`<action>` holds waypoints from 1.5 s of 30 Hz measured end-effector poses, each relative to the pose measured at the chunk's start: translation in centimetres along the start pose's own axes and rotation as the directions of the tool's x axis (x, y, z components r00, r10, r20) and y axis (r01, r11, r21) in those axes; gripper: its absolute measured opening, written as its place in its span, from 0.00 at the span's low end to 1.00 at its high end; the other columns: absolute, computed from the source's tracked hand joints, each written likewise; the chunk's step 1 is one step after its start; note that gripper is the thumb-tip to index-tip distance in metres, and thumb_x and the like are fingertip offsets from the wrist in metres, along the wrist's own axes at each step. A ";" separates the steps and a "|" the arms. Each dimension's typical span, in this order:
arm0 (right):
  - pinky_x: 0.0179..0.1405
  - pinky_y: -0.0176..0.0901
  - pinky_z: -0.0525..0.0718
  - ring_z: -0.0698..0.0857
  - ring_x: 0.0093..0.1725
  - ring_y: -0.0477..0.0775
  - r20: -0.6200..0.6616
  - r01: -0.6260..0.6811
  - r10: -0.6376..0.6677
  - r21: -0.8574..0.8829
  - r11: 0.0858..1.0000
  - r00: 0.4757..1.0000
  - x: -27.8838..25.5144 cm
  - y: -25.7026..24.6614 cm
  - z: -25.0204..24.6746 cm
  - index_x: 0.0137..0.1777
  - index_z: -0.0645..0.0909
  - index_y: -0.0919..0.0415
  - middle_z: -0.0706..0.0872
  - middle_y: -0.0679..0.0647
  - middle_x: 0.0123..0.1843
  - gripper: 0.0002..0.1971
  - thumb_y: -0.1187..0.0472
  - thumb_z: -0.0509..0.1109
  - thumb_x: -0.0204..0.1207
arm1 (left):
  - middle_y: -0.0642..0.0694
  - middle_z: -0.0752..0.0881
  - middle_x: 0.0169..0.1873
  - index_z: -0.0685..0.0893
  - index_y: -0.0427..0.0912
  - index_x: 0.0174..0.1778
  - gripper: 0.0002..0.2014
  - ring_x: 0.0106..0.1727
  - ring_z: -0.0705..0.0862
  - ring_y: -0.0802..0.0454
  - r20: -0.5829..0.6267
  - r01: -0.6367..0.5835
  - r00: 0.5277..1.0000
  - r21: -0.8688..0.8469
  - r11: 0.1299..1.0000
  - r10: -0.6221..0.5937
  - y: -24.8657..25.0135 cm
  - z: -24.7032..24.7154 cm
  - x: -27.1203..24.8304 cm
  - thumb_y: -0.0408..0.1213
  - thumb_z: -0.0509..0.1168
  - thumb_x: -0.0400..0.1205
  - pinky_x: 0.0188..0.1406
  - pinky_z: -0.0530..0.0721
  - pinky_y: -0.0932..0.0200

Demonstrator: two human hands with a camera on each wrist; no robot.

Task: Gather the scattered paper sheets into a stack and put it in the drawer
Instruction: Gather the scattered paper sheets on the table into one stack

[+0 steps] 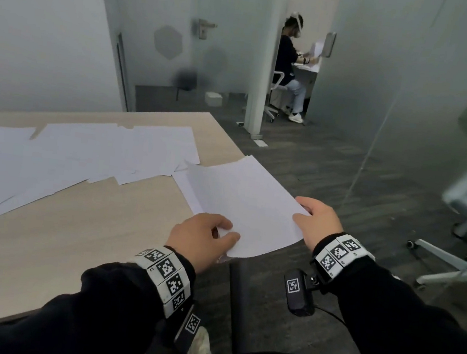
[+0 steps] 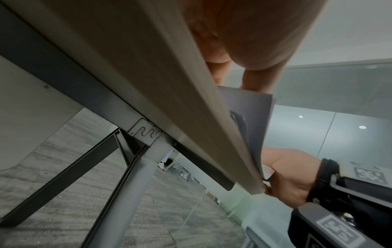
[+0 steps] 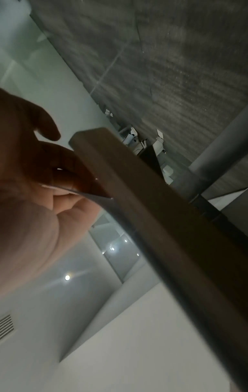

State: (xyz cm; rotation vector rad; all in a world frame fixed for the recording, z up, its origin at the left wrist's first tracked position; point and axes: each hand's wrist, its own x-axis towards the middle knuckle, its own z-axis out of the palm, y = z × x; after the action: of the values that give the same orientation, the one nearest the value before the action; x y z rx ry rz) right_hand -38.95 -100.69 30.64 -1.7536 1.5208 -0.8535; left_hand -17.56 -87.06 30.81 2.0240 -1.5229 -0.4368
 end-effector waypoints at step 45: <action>0.53 0.43 0.85 0.87 0.51 0.47 0.268 0.275 -0.385 0.370 0.888 0.883 -11.1 -17.3 17.0 0.63 0.80 0.45 0.85 0.41 0.55 0.13 0.58 0.66 0.81 | 0.68 0.77 0.54 0.82 0.62 0.59 0.11 0.64 0.78 0.62 -0.241 0.219 0.948 0.012 0.976 -0.210 -13.4 -13.1 -10.4 0.55 0.62 0.82 0.74 0.72 0.47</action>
State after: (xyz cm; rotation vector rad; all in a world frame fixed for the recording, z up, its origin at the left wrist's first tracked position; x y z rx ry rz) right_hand -16.55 -86.71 34.49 -1.8246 0.8144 -0.8587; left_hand -2.98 -71.37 32.18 2.1941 -1.1813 -0.2376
